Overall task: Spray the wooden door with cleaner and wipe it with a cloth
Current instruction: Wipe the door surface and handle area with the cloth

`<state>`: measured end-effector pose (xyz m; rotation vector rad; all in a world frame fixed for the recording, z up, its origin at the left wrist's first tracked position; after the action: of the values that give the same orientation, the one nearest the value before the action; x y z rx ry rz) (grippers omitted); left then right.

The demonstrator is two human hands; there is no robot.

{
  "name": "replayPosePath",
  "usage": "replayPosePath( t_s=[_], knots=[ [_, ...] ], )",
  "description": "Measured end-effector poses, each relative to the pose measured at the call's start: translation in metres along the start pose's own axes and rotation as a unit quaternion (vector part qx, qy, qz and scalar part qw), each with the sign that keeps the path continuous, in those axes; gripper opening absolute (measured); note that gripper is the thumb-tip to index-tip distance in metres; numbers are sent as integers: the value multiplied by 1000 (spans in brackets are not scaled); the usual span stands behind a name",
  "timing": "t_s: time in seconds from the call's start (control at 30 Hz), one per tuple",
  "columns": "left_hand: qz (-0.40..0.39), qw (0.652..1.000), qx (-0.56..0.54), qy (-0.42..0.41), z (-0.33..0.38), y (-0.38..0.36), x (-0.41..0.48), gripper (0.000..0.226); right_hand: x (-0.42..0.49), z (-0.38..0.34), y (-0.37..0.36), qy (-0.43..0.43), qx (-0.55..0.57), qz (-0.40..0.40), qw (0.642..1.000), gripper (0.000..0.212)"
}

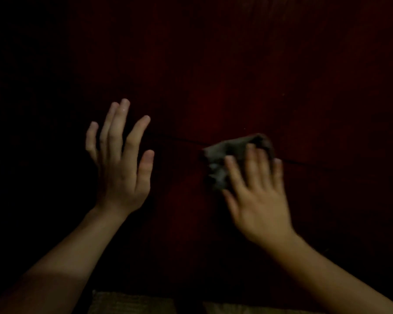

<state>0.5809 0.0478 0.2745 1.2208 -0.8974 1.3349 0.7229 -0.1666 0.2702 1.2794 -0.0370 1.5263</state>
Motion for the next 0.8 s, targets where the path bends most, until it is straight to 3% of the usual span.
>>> replayPosePath(
  t_s=[0.2, 0.4, 0.5, 0.67, 0.73, 0.8],
  knots=[
    [90, 990, -73, 76, 1, 15, 12, 52, 65, -128, 11, 148, 17, -2, 989, 74],
    [85, 993, -55, 65, 3, 12, 10, 50, 22, -103, -7, 182, -11, -47, 982, 67],
    [99, 992, -19, 77, 7, 10, 12, 47, 27, -23, 15, 96, -26, -5, 995, 73],
    [121, 988, 7, 101, 3, 1, 14, 44, 119, 114, 104, -143, -4, 114, 983, 68],
    [125, 987, -2, 104, 1, -1, 13, 44, 136, 121, 119, -196, 33, 159, 967, 67],
    [123, 988, -3, 91, -1, 0, 11, 45, 127, 96, 106, -181, 15, 166, 969, 69]
  ],
)
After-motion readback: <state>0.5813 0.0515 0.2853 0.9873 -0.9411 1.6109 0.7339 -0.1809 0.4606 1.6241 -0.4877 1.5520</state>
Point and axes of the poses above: each hand's wrist, its own x-axis towards the middle knuckle, its own y-axis out of the back of the hand, z = x × y, the point moved 5 cm from there along x, towards the middle knuckle, and after that the axes turned 1 degree about x, right-handed, at the moved point
